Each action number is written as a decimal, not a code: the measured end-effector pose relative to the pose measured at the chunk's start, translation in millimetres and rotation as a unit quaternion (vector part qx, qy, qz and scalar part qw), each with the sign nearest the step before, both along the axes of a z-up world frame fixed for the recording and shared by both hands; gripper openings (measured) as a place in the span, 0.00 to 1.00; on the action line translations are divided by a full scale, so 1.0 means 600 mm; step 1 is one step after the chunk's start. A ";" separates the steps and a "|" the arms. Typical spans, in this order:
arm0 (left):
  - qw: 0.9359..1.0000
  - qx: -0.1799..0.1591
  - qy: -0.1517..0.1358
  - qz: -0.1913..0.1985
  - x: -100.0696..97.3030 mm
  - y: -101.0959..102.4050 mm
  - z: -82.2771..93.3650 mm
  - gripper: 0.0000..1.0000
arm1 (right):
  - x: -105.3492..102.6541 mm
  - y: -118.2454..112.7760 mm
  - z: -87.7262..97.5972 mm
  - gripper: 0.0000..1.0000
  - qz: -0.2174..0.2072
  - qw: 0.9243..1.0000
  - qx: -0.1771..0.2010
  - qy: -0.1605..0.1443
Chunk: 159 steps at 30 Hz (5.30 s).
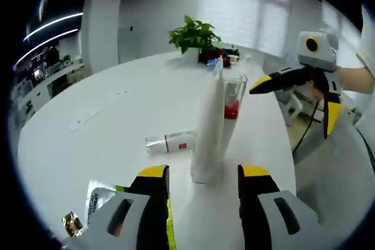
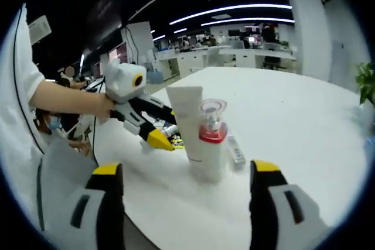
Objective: Arrange the skincare products in the storage area until every visible bottle or jar stands upright without overlapping.
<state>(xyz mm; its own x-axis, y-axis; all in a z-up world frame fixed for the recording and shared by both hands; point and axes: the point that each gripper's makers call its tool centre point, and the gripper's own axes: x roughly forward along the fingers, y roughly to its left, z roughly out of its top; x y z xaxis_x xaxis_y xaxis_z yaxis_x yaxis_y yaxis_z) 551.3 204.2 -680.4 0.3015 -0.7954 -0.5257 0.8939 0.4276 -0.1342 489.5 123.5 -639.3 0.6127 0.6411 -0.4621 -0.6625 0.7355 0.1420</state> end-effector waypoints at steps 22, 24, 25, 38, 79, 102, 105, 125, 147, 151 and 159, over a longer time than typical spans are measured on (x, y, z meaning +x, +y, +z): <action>0.983 -0.027 0.047 0.175 -0.066 0.121 0.029 0.83 | -0.009 -0.006 -0.005 0.91 -0.007 1.000 0.003 0.000; 0.982 -0.019 0.048 0.181 -0.080 0.130 0.024 0.84 | -0.012 -0.006 -0.006 0.90 -0.006 1.000 0.003 0.001; 0.982 -0.016 0.049 0.184 -0.087 0.136 0.021 0.85 | -0.013 -0.006 -0.007 0.90 -0.005 1.000 0.003 0.002; 0.966 -0.031 0.059 0.252 -0.130 0.185 0.023 0.90 | -0.030 -0.018 -0.005 0.90 -0.009 1.000 0.006 0.001; 0.950 0.112 0.077 0.281 -0.056 0.209 -0.045 0.67 | -0.040 -0.038 -0.017 0.88 -0.033 0.999 -0.005 0.002; 0.938 0.184 0.118 0.270 0.018 0.204 -0.120 0.41 | -0.028 -0.033 -0.033 0.86 -0.041 0.999 0.002 0.018; 0.936 0.189 0.125 0.270 0.025 0.205 -0.126 0.38 | -0.026 -0.032 -0.035 0.86 -0.042 0.999 0.003 0.020; 0.925 0.234 0.139 0.267 0.040 0.222 -0.150 0.18 | -0.029 -0.030 -0.044 0.84 -0.045 0.999 0.004 0.029; 0.920 0.122 0.175 0.329 0.001 0.231 -0.116 0.17 | -0.043 -0.003 -0.016 0.82 -0.027 0.999 0.031 0.023; 0.923 0.086 0.176 0.332 -0.013 0.219 -0.096 0.17 | -0.048 0.003 -0.006 0.78 -0.028 0.998 0.053 0.027; 0.931 -0.022 0.177 0.317 -0.046 0.166 -0.023 0.17 | -0.051 0.003 0.023 0.70 -0.043 0.991 0.119 0.036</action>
<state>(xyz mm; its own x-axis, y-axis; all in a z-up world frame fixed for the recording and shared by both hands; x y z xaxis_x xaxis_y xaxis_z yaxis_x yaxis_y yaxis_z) 523.9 303.9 -694.0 0.5318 -0.5394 -0.6528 0.3591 0.8418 -0.4030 458.7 125.1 -625.7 0.6413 0.6837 -0.3482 -0.5799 0.7291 0.3636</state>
